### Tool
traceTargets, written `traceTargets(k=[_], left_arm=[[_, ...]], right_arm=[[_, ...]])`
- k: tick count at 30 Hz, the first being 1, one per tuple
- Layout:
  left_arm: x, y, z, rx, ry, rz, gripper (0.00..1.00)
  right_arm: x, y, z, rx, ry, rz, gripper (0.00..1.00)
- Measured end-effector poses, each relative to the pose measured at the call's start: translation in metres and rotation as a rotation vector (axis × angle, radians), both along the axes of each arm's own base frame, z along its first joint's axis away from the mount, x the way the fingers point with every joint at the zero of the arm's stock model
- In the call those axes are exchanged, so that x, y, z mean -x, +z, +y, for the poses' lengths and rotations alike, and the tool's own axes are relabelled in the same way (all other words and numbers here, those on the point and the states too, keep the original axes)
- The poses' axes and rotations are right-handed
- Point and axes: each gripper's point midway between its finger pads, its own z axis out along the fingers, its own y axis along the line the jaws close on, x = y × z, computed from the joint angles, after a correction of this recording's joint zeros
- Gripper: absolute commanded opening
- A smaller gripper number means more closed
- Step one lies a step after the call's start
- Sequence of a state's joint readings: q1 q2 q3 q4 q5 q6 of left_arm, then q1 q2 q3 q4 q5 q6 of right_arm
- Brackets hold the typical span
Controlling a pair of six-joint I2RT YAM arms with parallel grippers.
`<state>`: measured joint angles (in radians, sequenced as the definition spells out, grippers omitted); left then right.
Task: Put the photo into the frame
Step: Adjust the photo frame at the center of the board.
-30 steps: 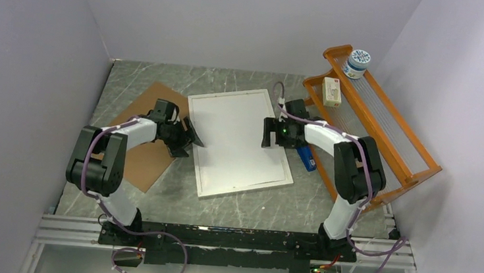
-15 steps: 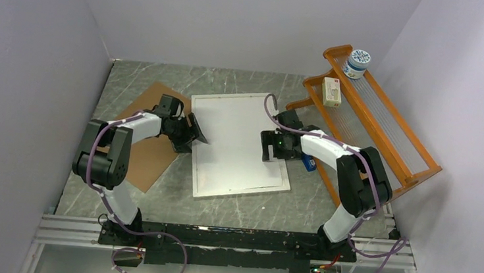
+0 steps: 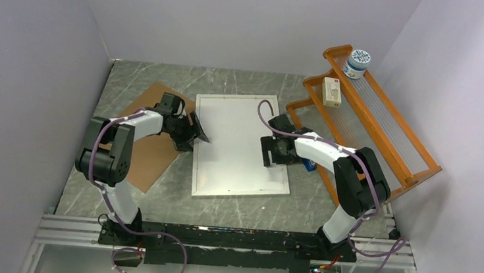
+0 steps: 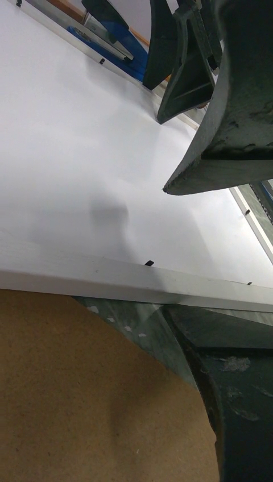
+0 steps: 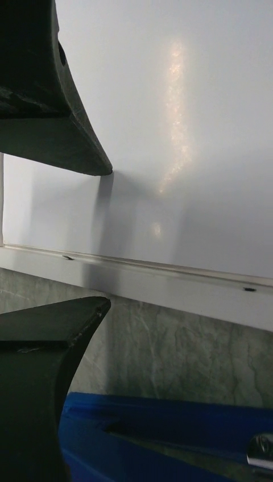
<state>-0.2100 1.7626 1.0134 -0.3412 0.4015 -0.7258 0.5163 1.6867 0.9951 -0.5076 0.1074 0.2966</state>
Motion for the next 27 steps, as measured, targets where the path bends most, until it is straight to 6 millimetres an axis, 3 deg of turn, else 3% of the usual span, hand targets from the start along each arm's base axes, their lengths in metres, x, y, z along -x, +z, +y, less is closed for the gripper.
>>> traceTargets(k=[8, 17, 23, 27], left_arm=[[-0.002, 0.001, -0.001, -0.003, -0.012, -0.003, 0.77], [0.001, 0.007, 0.008, -0.074, -0.026, -0.011, 0.79], [-0.009, 0.05, 0.039, -0.245, 0.007, -0.116, 0.84], [-0.031, 0.092, 0.066, -0.355, 0.049, -0.213, 0.87]], right_arm=[[-0.005, 0.01, -0.006, 0.009, -0.046, -0.059, 0.89], [-0.013, 0.053, -0.002, -0.07, -0.081, -0.179, 0.89], [-0.012, 0.091, 0.023, -0.252, -0.083, -0.252, 0.85], [-0.009, 0.113, 0.059, -0.414, -0.078, -0.274, 0.84]])
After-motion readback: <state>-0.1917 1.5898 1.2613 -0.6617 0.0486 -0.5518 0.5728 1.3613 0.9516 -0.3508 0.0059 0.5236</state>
